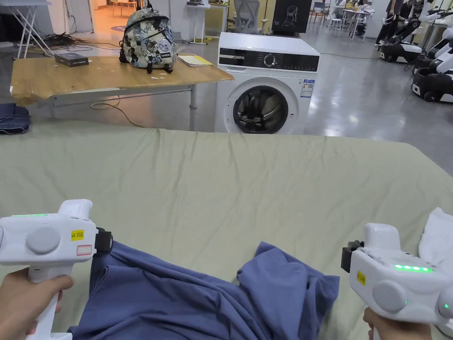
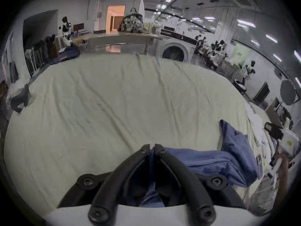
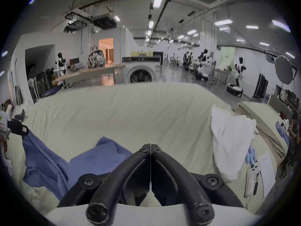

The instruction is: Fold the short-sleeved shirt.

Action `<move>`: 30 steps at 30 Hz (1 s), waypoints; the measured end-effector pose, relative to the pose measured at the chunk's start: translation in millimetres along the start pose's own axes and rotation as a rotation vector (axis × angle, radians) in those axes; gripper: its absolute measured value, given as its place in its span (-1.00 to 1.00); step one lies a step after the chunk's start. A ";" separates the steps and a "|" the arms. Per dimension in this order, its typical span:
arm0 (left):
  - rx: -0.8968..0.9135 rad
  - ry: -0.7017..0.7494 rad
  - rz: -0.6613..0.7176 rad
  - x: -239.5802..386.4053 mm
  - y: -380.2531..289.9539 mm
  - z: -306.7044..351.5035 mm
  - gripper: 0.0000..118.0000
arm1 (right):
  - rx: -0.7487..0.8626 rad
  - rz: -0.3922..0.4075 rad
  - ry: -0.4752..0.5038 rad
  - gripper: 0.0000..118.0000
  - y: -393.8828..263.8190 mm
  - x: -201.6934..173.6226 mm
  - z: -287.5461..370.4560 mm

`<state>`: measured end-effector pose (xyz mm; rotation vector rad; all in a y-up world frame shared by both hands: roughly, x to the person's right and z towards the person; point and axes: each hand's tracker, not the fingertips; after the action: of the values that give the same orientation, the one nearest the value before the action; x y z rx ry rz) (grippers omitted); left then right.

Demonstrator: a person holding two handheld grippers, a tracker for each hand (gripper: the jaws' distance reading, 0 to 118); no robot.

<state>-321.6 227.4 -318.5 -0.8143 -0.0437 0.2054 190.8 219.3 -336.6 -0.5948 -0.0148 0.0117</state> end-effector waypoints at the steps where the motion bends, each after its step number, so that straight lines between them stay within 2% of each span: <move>1: 0.011 0.016 -0.012 -1.1 -1.9 1.7 -1.00 | -0.039 0.000 0.001 -0.56 1.5 4.8 -9.2; 2: 0.015 0.021 -0.015 -1.7 -4.3 4.6 -1.00 | -0.075 0.000 0.000 -0.30 1.2 7.7 -18.2; 4: 0.018 0.009 0.009 -4.8 -10.2 10.4 -1.00 | -0.174 0.004 0.014 -0.04 -3.0 11.6 -47.8; 7: 0.016 0.007 0.028 -5.1 -21.3 10.5 -1.00 | -0.236 0.020 0.003 -0.03 -15.5 12.8 -76.0; 13: 0.002 0.014 0.063 -7.2 -40.6 8.6 -1.00 | -0.414 -0.007 0.038 -0.03 -37.1 7.8 -120.1; 16: -0.014 0.029 0.060 -8.5 -47.1 7.6 -1.00 | -0.419 0.037 0.027 -0.19 -43.2 -2.3 -122.7; 18: -0.018 0.033 0.058 -8.9 -49.9 7.1 -1.00 | -0.418 0.037 0.019 -0.31 -39.6 -6.4 -121.4; 20: -0.025 0.040 0.058 -9.4 -51.3 5.5 -1.00 | -0.420 0.045 0.027 -0.73 -38.6 -11.7 -124.6; 22: -0.026 0.042 0.060 -8.7 -52.7 4.3 -1.00 | -0.404 0.116 -0.009 -0.91 -39.5 -18.1 -123.9; 24: -0.029 0.041 0.063 -8.4 -52.5 3.9 -1.00 | -0.389 0.105 0.000 -0.94 -40.0 -17.3 -114.9; 27: -0.014 0.039 0.060 -7.0 -48.9 7.0 -1.00 | -0.309 0.029 0.023 -0.95 -32.6 -8.7 -97.3; 30: 0.015 0.053 0.046 -4.9 -39.2 15.5 -1.00 | -0.229 0.018 0.052 -0.95 -22.2 -1.7 -71.7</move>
<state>-321.8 211.4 -279.2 -0.8063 0.0269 0.2275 190.4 160.7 -383.6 -0.8238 0.0403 0.0121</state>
